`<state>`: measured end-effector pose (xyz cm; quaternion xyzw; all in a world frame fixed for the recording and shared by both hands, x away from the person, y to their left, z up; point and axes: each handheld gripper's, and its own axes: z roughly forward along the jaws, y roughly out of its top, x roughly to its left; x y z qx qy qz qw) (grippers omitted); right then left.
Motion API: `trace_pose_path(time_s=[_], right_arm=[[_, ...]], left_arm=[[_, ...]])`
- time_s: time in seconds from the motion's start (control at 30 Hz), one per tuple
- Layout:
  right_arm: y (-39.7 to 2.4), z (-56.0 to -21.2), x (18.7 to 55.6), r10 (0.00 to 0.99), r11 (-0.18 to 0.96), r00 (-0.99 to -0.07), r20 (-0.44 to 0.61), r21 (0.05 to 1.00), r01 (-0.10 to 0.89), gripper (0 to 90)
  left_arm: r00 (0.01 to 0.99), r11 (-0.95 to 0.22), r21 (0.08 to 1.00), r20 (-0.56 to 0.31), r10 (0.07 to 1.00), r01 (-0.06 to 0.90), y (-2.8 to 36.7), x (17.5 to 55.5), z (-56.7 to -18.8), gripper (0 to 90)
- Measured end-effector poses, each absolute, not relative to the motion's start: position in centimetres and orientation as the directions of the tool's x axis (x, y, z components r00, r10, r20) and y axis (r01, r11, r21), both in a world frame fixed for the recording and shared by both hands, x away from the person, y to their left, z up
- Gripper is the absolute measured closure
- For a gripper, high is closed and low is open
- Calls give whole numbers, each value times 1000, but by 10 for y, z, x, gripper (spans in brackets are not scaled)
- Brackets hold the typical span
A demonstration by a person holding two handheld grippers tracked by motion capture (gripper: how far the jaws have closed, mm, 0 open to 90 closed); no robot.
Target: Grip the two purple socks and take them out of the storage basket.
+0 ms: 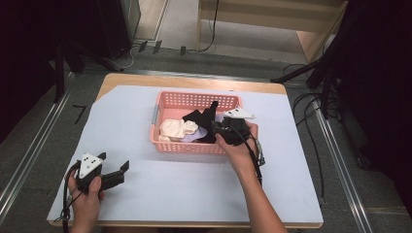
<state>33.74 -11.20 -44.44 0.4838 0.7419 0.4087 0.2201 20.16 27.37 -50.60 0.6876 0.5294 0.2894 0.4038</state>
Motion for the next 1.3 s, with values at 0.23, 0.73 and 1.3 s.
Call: trace_pose_path(time_s=[0.23, 0.73, 1.3], right_arm=[[-101, -457, 348, 905, 198, -413, 104, 756, 624, 713], [-63, -434, 350, 807, 158, -576, 131, 892, 424, 728], [-94, -457, 364, 912, 176, -391, 124, 743, 645, 642]], left_arm=[[269, -112, 861, -30, 963, 496, 274, 202, -506, 145], [269, -107, 861, -36, 962, 498, 273, 203, -506, 145], [272, -121, 854, -25, 962, 506, 273, 203, -506, 146]])
